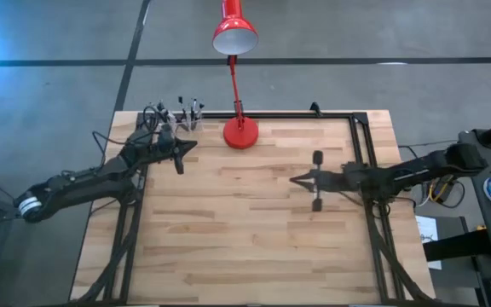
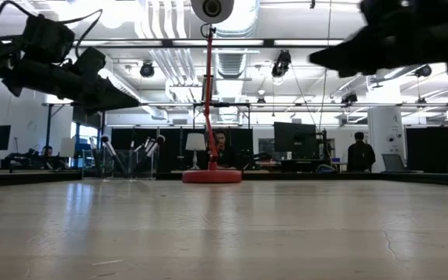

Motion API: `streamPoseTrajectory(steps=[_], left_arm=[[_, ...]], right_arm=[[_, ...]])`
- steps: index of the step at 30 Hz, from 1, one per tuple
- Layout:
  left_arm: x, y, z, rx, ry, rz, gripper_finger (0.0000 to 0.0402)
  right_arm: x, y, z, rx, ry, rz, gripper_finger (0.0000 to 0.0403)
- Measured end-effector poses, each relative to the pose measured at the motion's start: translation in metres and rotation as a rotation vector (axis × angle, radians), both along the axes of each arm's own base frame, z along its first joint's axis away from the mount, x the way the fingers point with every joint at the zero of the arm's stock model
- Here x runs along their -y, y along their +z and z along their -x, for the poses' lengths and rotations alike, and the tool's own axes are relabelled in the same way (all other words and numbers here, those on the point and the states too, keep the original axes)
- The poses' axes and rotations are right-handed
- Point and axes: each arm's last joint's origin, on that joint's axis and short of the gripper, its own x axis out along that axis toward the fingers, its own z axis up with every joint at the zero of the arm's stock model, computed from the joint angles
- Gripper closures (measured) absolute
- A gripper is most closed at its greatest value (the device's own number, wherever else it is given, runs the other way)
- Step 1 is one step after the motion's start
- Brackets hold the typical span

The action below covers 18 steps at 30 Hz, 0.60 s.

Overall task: Pick & Place Makeup Supplies
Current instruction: Return to Home Position

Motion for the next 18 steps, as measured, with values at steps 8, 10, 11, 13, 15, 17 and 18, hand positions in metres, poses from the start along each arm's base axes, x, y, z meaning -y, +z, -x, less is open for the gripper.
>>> streamPoseTrajectory(steps=[8,10,11,13,15,17,18], left_arm=[[0.009,-0.01,0.007,0.023,-0.088,-0.019,0.0401],[0.011,-0.013,0.008,0.032,-0.111,-0.027,0.0401],[0.012,-0.015,0.009,0.042,-0.123,-0.035,0.0401],[0.015,-0.017,0.01,0.066,-0.162,-0.053,0.0401],[0.017,-0.02,0.012,0.086,-0.205,-0.069,0.0401],[0.019,-0.022,0.013,0.095,-0.238,-0.074,0.0401],[0.02,-0.022,0.013,0.099,-0.246,-0.077,0.0401]], right_arm=[[0.003,-0.011,0.051,0.105,0.048,-0.024,0.0394],[0.003,-0.012,0.06,0.121,0.066,-0.04,0.0394],[0.004,-0.013,0.064,0.126,0.074,-0.051,0.0394],[0.005,-0.014,0.072,0.13,0.08,-0.064,0.0394],[0.007,-0.014,0.079,0.126,0.07,-0.071,0.0394],[0.008,-0.014,0.086,0.137,0.059,-0.077,0.0394],[0.009,-0.013,0.089,0.145,0.055,-0.078,0.0394]])
